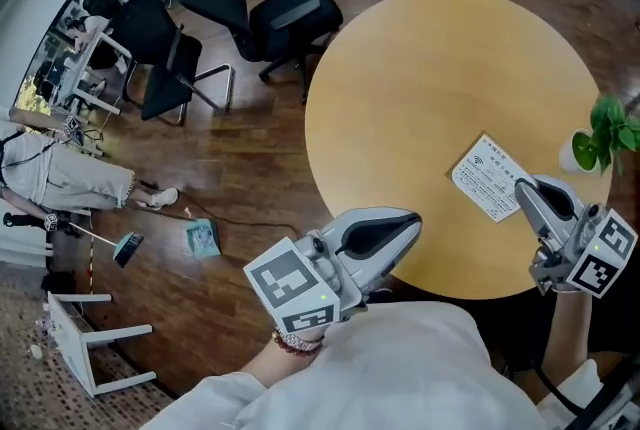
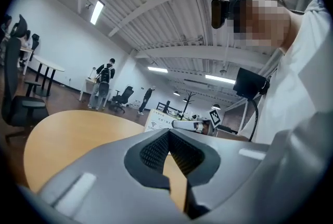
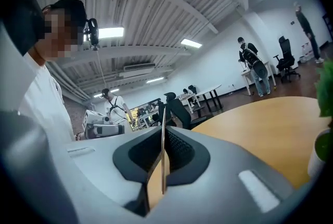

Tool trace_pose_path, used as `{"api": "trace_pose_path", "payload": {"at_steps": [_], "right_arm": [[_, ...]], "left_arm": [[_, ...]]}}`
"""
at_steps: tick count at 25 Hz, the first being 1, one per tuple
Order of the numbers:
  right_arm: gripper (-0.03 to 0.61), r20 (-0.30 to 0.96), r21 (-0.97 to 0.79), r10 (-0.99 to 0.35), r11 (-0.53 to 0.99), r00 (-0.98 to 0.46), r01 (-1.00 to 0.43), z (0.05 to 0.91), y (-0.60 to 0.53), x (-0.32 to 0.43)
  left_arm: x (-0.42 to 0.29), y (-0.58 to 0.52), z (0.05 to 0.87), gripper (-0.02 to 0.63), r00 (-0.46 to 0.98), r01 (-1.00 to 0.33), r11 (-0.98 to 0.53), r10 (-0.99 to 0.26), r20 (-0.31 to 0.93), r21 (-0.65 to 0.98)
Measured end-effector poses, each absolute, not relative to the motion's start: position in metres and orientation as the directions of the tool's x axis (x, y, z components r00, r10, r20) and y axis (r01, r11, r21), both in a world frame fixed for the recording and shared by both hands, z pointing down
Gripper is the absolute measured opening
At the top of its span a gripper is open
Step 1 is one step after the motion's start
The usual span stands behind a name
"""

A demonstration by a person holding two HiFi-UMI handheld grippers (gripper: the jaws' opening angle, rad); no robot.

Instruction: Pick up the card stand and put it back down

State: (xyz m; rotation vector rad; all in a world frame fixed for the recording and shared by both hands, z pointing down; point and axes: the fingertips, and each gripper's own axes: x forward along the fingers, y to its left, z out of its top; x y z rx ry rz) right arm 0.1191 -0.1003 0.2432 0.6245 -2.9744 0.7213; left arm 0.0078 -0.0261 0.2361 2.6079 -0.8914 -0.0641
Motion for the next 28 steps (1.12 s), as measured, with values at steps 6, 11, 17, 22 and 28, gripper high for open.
{"api": "trace_pose_path", "payload": {"at_steps": [6, 11, 17, 22, 28], "right_arm": [[0.021, 0.143, -0.46, -0.421, 0.773, -0.896, -0.437, 0.23, 0.048, 0.12], [0.021, 0.094, -0.514, -0.503, 0.714, -0.859, -0.474, 0.253, 0.092, 0.111], [0.021, 0.123, -0.48, -0.542, 0.701, -0.831, -0.528, 0.244, 0.11, 0.111], [0.021, 0.112, -0.465, -0.548, 0.709, -0.829, -0.531, 0.242, 0.116, 0.123], [0.021, 0.091, -0.474, -0.534, 0.72, -0.841, -0.508, 0.247, 0.103, 0.121]], "left_arm": [[0.0, 0.091, 0.223, -0.011, 0.851, -0.507, -0.787, -0.521, 0.063, 0.351], [-0.018, 0.109, 0.254, -0.012, 0.9, -0.433, -0.852, -0.423, 0.101, 0.293], [-0.003, 0.11, 0.256, -0.012, 0.945, -0.326, -0.894, -0.315, 0.087, 0.307], [0.026, 0.123, 0.253, -0.012, 0.969, -0.239, -0.923, -0.247, 0.013, 0.3], [0.037, 0.123, 0.252, -0.012, 0.971, -0.233, -0.937, -0.238, 0.013, 0.261]]}}
